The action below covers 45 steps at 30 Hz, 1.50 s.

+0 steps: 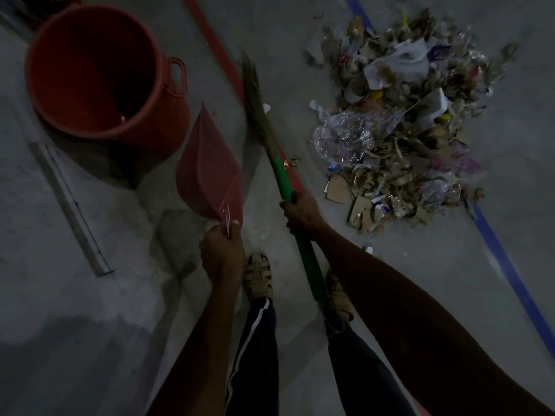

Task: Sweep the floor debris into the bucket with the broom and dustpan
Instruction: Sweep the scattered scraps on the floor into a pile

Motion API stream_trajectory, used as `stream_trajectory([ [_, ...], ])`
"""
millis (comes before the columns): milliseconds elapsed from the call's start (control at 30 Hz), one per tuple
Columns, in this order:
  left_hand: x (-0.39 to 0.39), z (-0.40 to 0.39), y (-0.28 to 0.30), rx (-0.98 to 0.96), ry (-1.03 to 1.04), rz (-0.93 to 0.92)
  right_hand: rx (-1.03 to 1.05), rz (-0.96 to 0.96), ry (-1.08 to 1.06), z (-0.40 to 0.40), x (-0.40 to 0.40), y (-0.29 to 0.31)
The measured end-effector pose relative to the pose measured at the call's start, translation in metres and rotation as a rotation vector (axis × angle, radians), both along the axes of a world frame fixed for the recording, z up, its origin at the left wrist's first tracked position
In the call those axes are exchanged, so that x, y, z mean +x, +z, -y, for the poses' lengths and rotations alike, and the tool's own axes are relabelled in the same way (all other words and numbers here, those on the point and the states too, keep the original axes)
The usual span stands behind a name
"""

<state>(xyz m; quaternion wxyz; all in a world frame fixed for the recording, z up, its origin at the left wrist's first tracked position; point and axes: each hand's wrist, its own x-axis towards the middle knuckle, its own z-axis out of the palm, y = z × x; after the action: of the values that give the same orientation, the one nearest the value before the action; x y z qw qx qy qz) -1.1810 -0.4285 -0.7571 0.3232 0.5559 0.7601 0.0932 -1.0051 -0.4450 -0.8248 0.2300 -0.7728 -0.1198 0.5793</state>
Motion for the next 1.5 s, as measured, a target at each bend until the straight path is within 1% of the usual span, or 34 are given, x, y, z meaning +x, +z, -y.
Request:
stream_trajectory([
  [133, 0.005, 0.013, 0.005, 0.022, 0.019, -0.014, 0.009, 0.142, -0.041, 0.025, 0.023, -0.003],
  [267, 0.022, 0.033, 0.017, 0.022, 0.067, -0.047, 0.113, 0.388, 0.067, 0.065, 0.047, 0.018],
  [333, 0.034, 0.046, 0.024, 0.010, 0.105, -0.044, 0.187, 0.435, 0.104, 0.086, 0.057, 0.027],
  [433, 0.049, 0.067, 0.033, 0.021, 0.138, 0.007, 0.237, 0.382, 0.166, 0.113, 0.069, 0.035],
  [500, 0.059, 0.082, 0.039, 0.025, 0.143, 0.011, 0.243, 0.337, 0.245, 0.131, 0.077, 0.039],
  [633, 0.073, 0.110, 0.046, 0.028, 0.124, -0.003, 0.202, 0.267, 0.472, 0.160, 0.090, 0.035],
  [667, 0.076, 0.117, 0.046, 0.033, 0.121, -0.004, 0.160, 0.247, 0.514, 0.168, 0.094, 0.029],
  [767, 0.077, 0.138, 0.038, 0.021, 0.118, -0.007, 0.020, 0.178, 0.495, 0.194, 0.104, 0.006],
  [867, 0.073, 0.157, 0.028, 0.011, 0.123, -0.006, -0.023, 0.242, 0.422, 0.220, 0.114, -0.009],
  [1000, 0.063, 0.184, 0.023, 0.033, 0.114, -0.020, 0.052, 0.393, 0.344, 0.248, 0.119, -0.011],
  [1167, 0.050, 0.232, 0.035, 0.055, 0.147, -0.015, 0.206, 0.443, 0.341, 0.282, 0.112, 0.006],
  [1267, 0.044, 0.268, 0.038, 0.049, 0.152, -0.009, 0.265, 0.392, 0.399, 0.313, 0.103, 0.011],
  [1333, 0.043, 0.293, 0.038, 0.043, 0.141, -0.015, 0.261, 0.351, 0.497, 0.334, 0.100, 0.012],
  [1433, 0.045, 0.332, 0.038, 0.029, 0.153, -0.005, 0.205, 0.297, 0.675, 0.365, 0.095, 0.010],
  [1500, 0.050, 0.355, 0.039, 0.001, 0.176, 0.000, 0.149, 0.229, 0.739, 0.385, 0.099, 0.005],
])
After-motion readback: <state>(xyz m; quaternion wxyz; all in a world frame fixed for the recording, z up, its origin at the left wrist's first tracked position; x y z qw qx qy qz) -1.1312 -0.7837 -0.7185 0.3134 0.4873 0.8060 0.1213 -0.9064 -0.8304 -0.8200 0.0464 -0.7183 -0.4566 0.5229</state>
